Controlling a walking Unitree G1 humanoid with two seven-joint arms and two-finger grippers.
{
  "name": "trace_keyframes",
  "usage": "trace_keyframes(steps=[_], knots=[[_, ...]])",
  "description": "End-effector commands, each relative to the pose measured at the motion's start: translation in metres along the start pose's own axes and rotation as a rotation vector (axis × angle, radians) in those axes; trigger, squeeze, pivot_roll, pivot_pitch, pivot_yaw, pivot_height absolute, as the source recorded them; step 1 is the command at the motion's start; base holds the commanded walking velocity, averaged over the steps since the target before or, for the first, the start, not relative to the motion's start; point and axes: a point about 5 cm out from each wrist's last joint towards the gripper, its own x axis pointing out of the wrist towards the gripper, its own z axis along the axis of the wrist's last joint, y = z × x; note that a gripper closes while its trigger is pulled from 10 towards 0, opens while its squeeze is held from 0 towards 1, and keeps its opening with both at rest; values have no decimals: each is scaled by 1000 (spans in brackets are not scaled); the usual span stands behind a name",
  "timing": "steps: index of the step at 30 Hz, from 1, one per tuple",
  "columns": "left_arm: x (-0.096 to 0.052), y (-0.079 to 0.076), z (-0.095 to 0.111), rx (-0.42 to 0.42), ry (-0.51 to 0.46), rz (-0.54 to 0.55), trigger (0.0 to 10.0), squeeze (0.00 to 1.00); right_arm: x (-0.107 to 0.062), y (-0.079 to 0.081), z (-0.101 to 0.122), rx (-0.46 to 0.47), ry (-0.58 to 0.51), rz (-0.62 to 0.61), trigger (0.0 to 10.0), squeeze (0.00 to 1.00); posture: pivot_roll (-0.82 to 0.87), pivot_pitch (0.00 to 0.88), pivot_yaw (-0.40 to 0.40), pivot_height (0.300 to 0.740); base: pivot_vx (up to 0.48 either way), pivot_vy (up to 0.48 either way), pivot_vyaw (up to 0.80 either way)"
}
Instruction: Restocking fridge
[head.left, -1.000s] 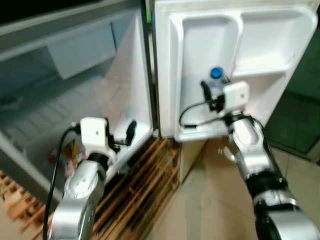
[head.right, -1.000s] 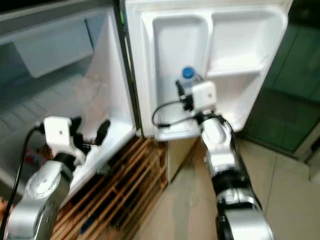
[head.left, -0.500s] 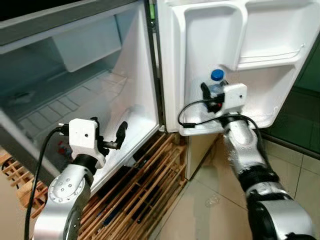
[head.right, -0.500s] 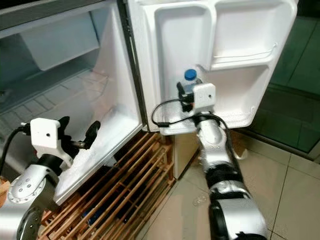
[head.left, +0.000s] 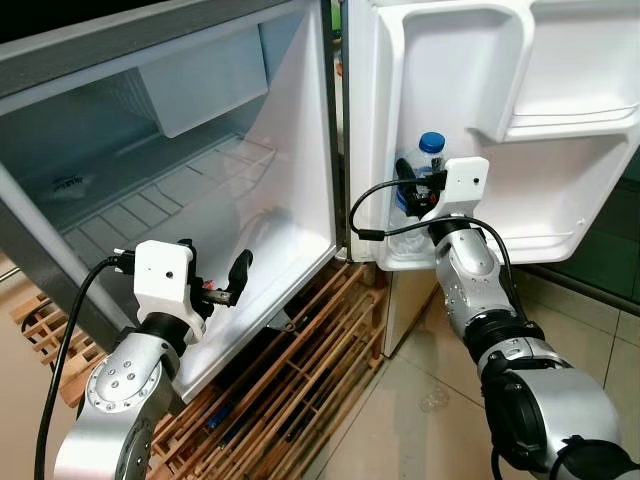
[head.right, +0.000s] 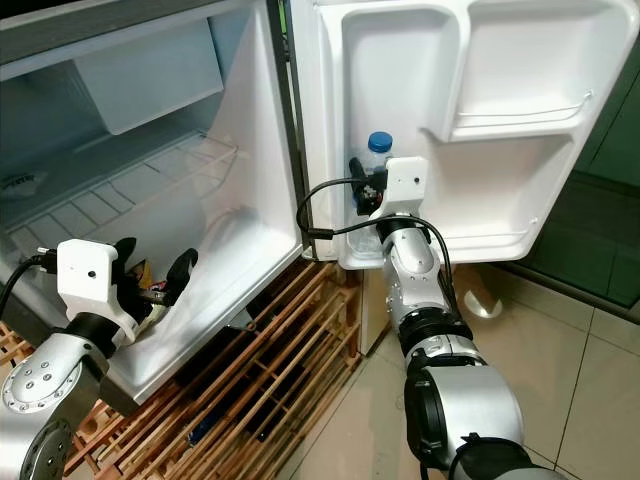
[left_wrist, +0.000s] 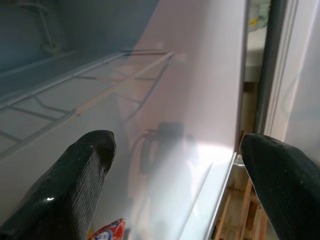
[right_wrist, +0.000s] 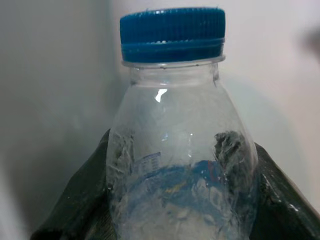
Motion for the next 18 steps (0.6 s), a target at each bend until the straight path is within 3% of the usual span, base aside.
trace_keyframes(steps=[1, 3, 6, 8, 9, 12, 14, 18], knots=[[-4, 4, 1, 7, 13, 11, 10000, 0, 10, 3, 11, 13, 0, 7, 10000, 0, 69, 28, 139, 740, 0, 0, 0], [-5, 5, -1, -3, 28, 12, 10000, 0, 10, 5, 8, 20, 28, 28, 10000, 0, 66, 32, 142, 740, 0, 0, 0], [-3, 4, -8, -115, 83, 16, 10000, 0, 9, 6, -1, 23, 107, 20, 10000, 0, 58, 36, 140, 740, 0, 0, 0], [-2, 4, -8, -124, 85, 3, 10000, 0, 9, 5, -2, 21, 118, 15, 10000, 0, 57, 37, 139, 740, 0, 0, 0], [-1, -5, -2, -97, 56, -95, 10000, 0, 8, 5, -4, 12, 137, 15, 10000, 0, 55, 38, 137, 740, 0, 0, 0], [-1, -18, 11, -69, -11, -236, 10000, 0, 7, 4, -7, 26, 158, 10, 10000, 0, 54, 40, 136, 740, 0, 0, 0], [0, -24, 18, -47, -36, -297, 10000, 0, 7, 3, -9, 26, 174, 7, 10000, 0, 53, 43, 136, 740, 0, 0, 0], [2, -26, 20, -53, -37, -314, 10000, 0, 6, 1, -12, 35, 198, -5, 10000, 0, 48, 45, 143, 740, 0, 0, 0]])
